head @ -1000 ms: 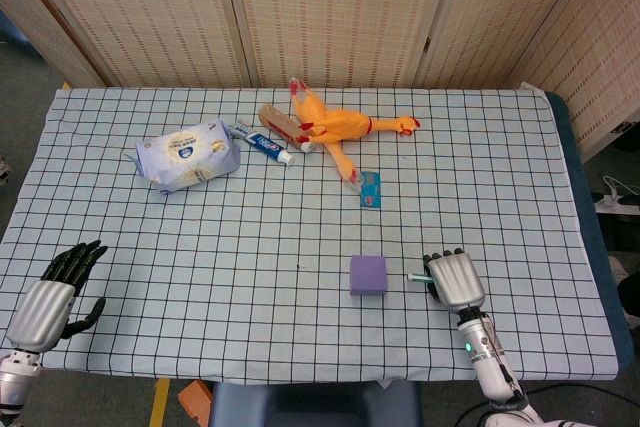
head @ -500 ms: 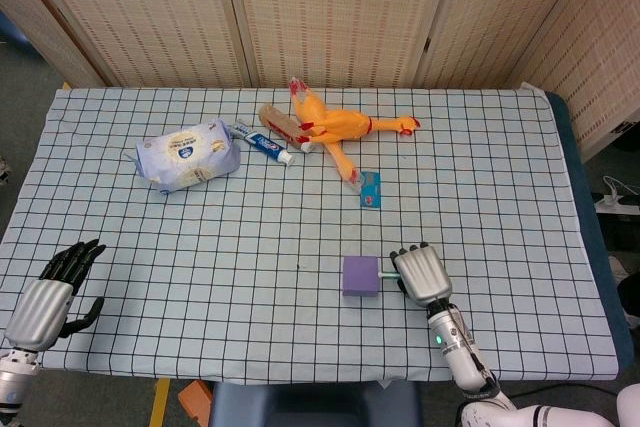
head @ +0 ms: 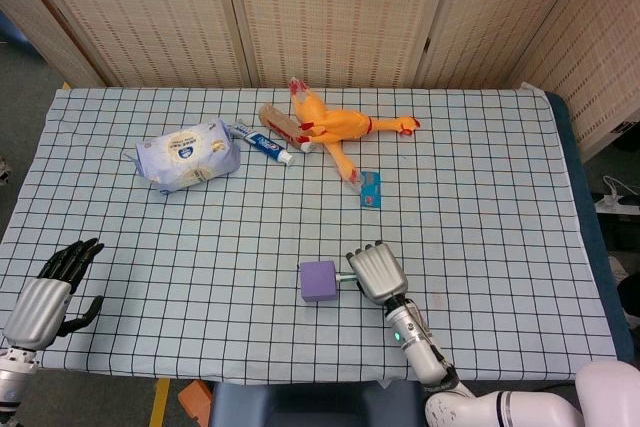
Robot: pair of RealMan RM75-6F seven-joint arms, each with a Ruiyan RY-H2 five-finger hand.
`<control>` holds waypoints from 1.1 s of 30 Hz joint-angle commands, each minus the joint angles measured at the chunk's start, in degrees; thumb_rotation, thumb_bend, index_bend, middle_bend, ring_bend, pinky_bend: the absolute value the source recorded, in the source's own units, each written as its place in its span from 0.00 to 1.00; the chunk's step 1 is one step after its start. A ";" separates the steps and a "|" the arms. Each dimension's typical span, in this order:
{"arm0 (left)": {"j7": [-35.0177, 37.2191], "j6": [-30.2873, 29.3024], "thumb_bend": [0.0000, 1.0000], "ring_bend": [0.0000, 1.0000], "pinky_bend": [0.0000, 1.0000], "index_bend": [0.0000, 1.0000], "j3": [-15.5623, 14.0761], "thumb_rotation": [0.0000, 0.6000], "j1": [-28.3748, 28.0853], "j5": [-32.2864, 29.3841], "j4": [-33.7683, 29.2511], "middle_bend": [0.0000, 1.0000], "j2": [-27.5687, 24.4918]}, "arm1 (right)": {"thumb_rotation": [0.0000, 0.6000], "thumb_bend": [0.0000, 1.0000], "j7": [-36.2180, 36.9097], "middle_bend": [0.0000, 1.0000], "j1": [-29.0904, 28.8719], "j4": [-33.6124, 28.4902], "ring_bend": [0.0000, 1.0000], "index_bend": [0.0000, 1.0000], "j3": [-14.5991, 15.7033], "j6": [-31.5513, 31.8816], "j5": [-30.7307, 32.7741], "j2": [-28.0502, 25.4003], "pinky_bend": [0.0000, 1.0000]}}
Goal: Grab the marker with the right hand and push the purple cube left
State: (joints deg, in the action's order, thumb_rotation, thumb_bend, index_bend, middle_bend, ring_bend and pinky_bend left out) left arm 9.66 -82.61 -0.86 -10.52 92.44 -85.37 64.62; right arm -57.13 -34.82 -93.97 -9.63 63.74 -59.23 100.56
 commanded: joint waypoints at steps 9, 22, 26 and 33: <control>1.30 0.08 0.44 0.00 0.10 0.00 0.13 1.00 -0.03 -0.35 0.24 0.00 -0.36 | 1.00 0.37 -6.48 0.73 -6.87 -0.41 0.52 0.99 -2.26 0.03 5.85 6.43 0.49; 3.64 -0.19 0.44 0.00 0.10 0.00 0.45 1.00 0.07 -0.83 0.67 0.00 -0.97 | 1.00 0.37 -10.28 0.73 -15.27 5.39 0.52 0.99 -5.58 -0.65 12.71 15.28 0.49; 4.60 -0.35 0.44 0.00 0.10 0.00 0.49 1.00 0.14 -0.85 0.98 0.00 -1.18 | 1.00 0.37 -10.45 0.73 -17.78 7.68 0.52 0.99 -7.10 -0.74 14.21 18.08 0.49; 5.59 -0.03 0.44 0.00 0.10 0.00 0.51 1.00 0.03 -1.03 1.42 0.00 -1.36 | 1.00 0.37 -10.16 0.73 -21.65 10.87 0.52 0.99 -9.20 -1.14 16.04 21.88 0.49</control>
State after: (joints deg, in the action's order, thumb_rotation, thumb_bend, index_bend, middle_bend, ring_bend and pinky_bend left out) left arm 15.23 -82.65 -0.35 -10.48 91.43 -83.96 63.27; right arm -67.28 -55.69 -83.85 -18.32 62.86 -43.76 121.69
